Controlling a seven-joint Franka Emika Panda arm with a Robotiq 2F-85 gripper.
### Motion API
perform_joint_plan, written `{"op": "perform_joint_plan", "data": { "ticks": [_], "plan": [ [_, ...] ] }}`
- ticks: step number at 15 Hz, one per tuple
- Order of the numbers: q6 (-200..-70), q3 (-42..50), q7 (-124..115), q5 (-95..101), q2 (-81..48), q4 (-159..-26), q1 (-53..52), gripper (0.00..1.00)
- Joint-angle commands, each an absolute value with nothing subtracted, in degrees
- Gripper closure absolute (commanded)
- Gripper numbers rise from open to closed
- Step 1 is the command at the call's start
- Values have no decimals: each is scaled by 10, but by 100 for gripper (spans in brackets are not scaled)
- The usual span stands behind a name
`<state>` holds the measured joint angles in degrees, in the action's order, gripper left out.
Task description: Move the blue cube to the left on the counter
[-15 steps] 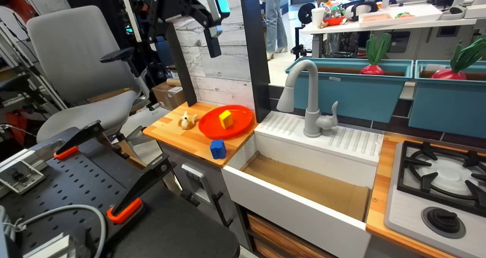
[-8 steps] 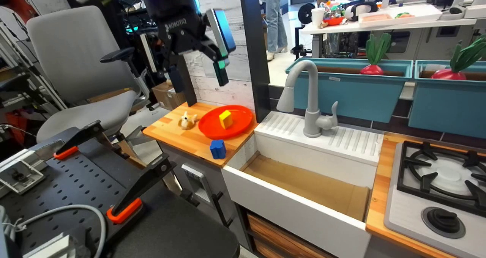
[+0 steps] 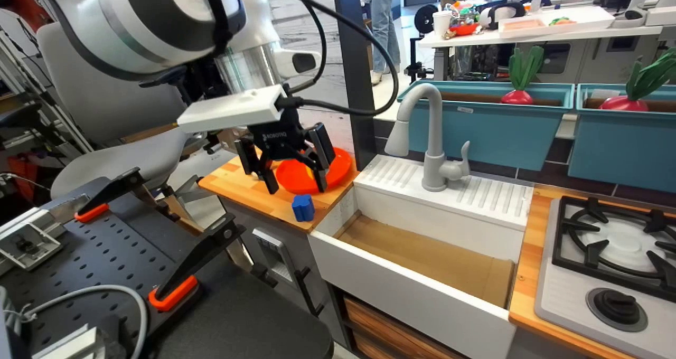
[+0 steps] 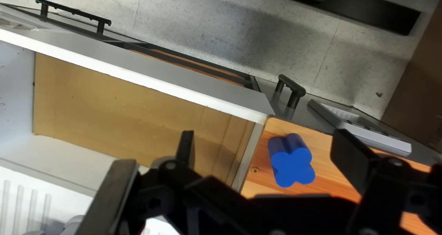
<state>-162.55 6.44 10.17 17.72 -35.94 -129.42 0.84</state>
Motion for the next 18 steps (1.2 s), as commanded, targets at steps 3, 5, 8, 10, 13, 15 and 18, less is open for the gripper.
{"op": "perform_joint_plan", "data": {
  "ticks": [3,5,8,10,13,15,18],
  "plan": [
    [-1685,74,99,180,-466,-1218,-15,0],
    [-1695,72,102,179,-488,-1202,-18,0],
    [-1716,72,104,178,-510,-1187,-21,26],
    [-1717,69,109,176,-519,-1177,-17,42],
    [-1718,72,112,178,-526,-1168,-18,65],
    [-1716,75,112,179,-528,-1170,-23,78],
    [-1715,78,115,179,-530,-1162,-20,85]
  ]
}}
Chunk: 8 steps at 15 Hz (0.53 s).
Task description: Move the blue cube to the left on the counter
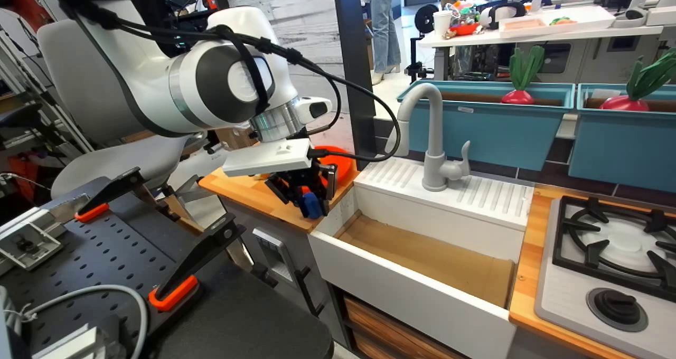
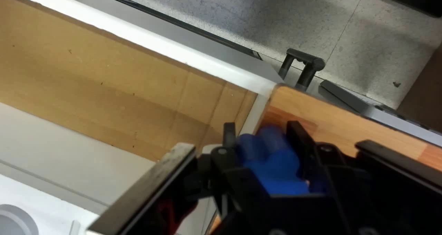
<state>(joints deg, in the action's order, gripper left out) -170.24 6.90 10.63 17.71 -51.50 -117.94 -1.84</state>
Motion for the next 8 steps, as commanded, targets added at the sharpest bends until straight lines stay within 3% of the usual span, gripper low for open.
{"op": "perform_joint_plan", "data": {
  "ticks": [1,8],
  "plan": [
    [-1713,78,116,179,-531,-1160,-19,85],
    [-1730,80,133,195,-460,-1241,-37,85]
  ]
}}
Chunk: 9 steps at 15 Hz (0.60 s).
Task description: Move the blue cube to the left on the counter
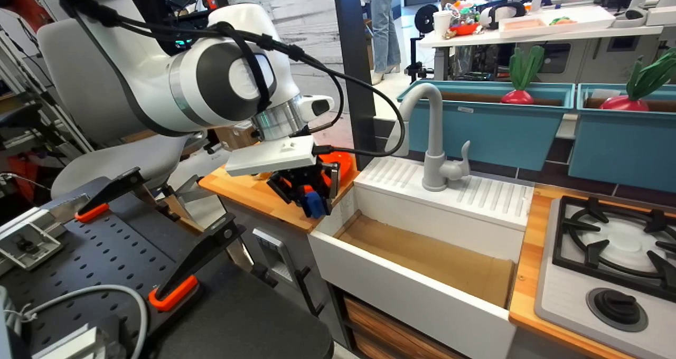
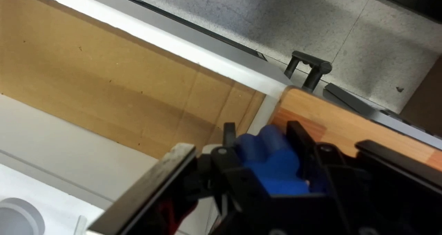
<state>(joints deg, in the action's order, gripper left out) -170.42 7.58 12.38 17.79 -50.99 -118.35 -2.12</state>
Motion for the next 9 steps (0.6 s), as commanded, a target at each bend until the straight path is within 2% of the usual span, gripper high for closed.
{"op": "perform_joint_plan", "data": {
  "ticks": [1,7,9],
  "plan": [
    [-1738,79,136,197,-447,-1256,-42,85],
    [-1785,76,137,211,-359,-1347,-113,85],
    [-1776,64,135,206,-362,-1334,-136,85]
  ]
}}
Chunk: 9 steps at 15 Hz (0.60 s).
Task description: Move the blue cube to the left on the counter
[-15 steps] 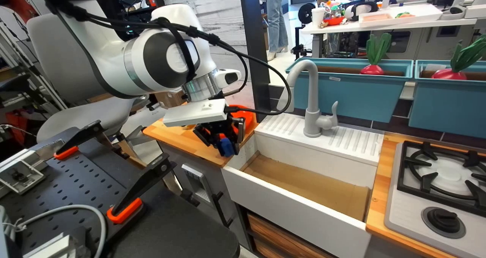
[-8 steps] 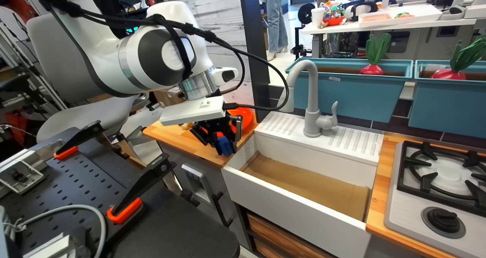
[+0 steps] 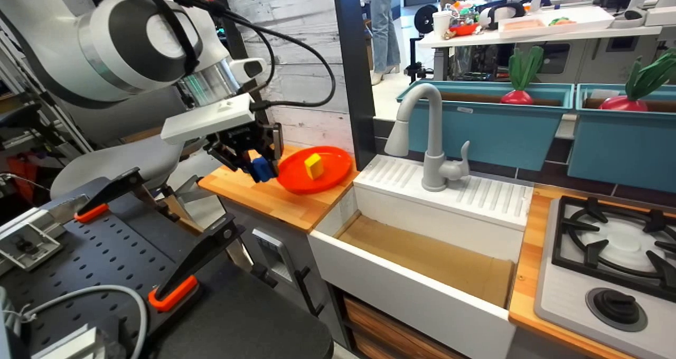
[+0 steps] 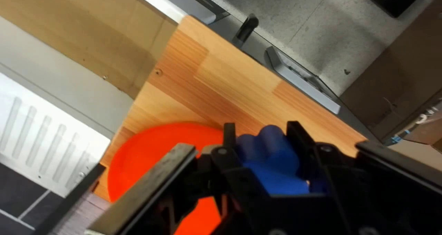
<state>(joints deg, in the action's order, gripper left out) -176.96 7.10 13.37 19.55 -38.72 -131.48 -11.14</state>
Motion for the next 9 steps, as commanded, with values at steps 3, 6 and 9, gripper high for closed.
{"op": "perform_joint_plan", "data": {
  "ticks": [3,6,9],
  "plan": [
    [-1750,29,142,199,-372,-1308,-139,85],
    [-1713,1,146,196,-402,-1265,-138,85],
    [-1662,-11,146,197,-439,-1214,-141,85]
  ]
}}
